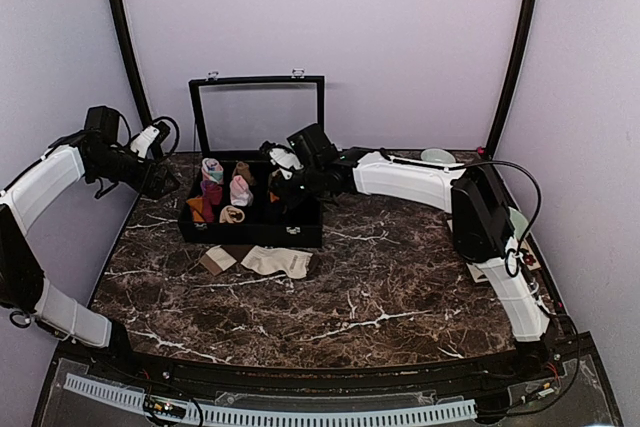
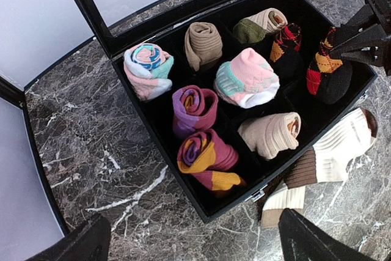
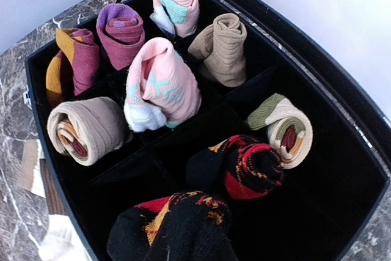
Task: Roll the socks
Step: Place the sock in the storage box.
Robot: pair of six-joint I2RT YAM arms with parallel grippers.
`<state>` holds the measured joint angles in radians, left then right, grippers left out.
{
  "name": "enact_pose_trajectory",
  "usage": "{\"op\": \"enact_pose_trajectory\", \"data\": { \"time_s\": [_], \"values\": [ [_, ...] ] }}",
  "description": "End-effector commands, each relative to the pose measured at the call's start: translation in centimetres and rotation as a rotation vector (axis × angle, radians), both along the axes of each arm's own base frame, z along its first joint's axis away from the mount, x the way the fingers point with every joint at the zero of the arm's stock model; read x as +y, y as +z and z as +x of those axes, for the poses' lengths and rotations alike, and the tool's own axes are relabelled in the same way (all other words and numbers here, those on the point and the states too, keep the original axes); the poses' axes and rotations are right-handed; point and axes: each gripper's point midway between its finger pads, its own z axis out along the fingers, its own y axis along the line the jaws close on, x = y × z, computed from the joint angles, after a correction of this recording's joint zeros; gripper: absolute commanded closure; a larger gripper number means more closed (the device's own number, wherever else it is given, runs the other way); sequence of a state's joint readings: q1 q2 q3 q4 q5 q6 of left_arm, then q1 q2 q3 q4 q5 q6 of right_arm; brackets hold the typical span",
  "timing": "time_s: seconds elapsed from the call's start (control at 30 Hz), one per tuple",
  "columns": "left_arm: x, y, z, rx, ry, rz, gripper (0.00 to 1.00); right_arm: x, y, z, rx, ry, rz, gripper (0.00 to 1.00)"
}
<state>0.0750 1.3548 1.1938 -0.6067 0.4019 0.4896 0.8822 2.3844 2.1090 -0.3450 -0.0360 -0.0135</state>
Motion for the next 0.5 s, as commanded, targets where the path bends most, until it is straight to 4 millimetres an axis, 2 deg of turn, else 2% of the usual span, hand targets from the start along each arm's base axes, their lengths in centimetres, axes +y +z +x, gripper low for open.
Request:
{"op": "enact_pose_trajectory", "data": {
  "time_s": [0.0,0.17,0.3,0.47],
  "values": [
    [-0.6,0.0,-0.5,0.002,-0.023,-0.037,0.01,-0.4,3.0,0.6,-0.147,0.067,-0.046,1.0],
    [-1.0,0.2,-0.8,0.001,-0.038,-0.058,0.01,-0.1,3.7,-1.4,-0.185,0.207,-0.081,1.0],
    [-1.2,0.2,-0.9,-0.003,-0.047,-0.068,0.01,-0.7,4.1,-1.6,-0.233,0.203,-0.145,1.0],
    [-1.6,0.2,-1.2,0.009,-0.056,-0.088,0.01,-1.8,6.8,-2.0,-0.29,0.192,-0.117,1.0]
  ]
}}
